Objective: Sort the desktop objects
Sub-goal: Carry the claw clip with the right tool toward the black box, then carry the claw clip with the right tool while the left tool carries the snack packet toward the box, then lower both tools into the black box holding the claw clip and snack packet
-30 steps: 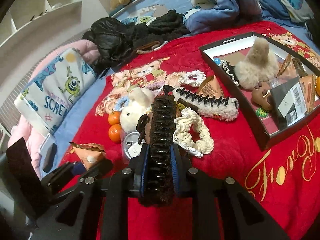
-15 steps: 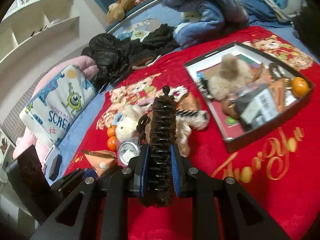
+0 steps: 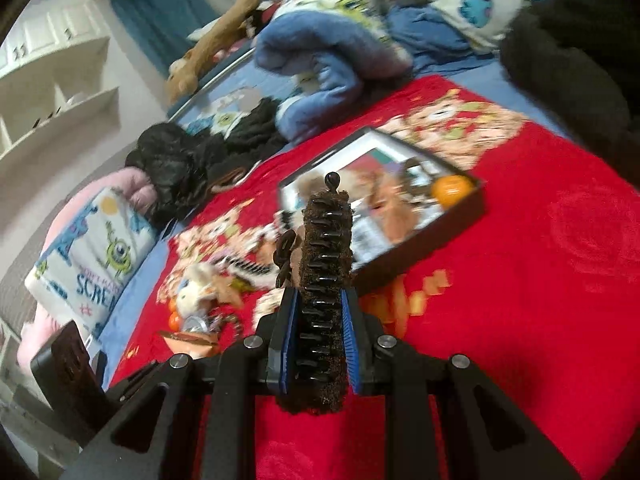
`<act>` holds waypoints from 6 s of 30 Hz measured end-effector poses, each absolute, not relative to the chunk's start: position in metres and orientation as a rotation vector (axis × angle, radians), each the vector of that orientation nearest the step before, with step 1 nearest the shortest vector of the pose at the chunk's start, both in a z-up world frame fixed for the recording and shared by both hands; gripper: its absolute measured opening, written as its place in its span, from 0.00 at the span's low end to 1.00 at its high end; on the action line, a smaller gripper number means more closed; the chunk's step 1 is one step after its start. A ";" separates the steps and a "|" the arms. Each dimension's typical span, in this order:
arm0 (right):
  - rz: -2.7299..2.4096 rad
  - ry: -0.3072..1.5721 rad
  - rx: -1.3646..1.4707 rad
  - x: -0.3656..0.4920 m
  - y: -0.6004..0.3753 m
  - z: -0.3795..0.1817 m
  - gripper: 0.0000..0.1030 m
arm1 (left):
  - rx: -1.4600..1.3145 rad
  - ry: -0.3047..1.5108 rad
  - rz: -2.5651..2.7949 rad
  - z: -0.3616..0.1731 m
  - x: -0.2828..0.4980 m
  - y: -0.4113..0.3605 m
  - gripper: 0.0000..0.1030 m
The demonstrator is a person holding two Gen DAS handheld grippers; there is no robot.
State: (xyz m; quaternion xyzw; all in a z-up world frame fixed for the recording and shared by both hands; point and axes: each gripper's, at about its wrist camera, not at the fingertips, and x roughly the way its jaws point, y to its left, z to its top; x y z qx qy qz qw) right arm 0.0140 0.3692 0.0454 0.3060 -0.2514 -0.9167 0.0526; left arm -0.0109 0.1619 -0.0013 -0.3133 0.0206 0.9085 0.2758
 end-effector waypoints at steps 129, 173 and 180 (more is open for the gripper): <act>-2.827 -0.797 0.909 -0.063 0.402 0.050 0.26 | -0.939 0.032 2.436 0.003 -0.088 0.242 0.32; -2.919 -0.465 0.849 -0.130 0.393 0.000 0.26 | -0.790 0.034 2.459 -0.020 -0.150 0.268 0.32; -2.920 -0.472 0.827 -0.127 0.393 0.000 0.26 | -0.780 0.043 2.469 -0.020 -0.148 0.268 0.32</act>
